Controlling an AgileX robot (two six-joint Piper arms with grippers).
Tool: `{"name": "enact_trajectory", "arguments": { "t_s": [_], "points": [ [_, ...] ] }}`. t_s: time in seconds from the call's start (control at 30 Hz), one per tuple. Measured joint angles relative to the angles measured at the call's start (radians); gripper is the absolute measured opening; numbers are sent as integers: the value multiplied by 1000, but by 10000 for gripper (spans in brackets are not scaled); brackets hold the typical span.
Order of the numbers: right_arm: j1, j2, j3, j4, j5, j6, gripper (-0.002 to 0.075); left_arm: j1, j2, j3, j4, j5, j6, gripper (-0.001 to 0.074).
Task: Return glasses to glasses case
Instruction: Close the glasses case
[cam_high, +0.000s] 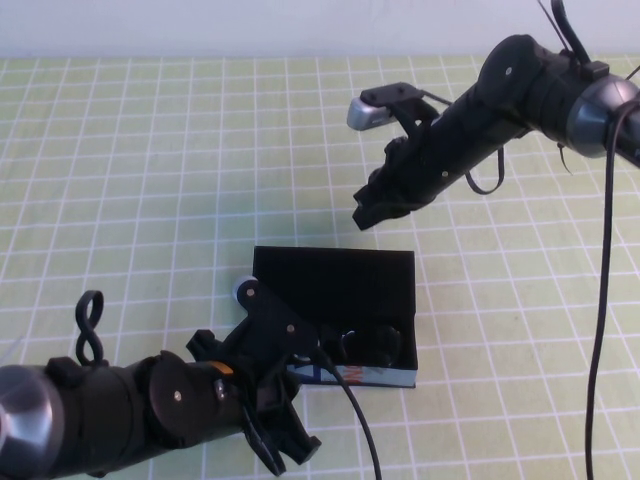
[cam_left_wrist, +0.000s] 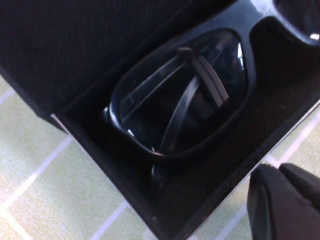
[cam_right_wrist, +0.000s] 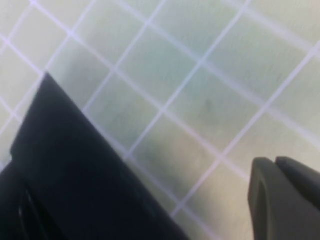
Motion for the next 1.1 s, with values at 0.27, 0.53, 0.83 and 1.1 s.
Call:
{"name": "enact_trajectory", "arguments": {
  "t_s": [0.27,0.53,0.83,1.1],
  "points": [
    [0,49,-2,36,116,5,-17,0,0,0,-2,0,2,-4],
    [-2,49,-8,171,192,-34,-18,0,0,0,-2,-2,2,-4],
    [16,49,-8,199,194,-24,-18,0,0,0,-4,-15,2,-4],
    [47,15,45,190,196,-17,-18,0,0,0,-4,-18,2,-4]
  ]
}}
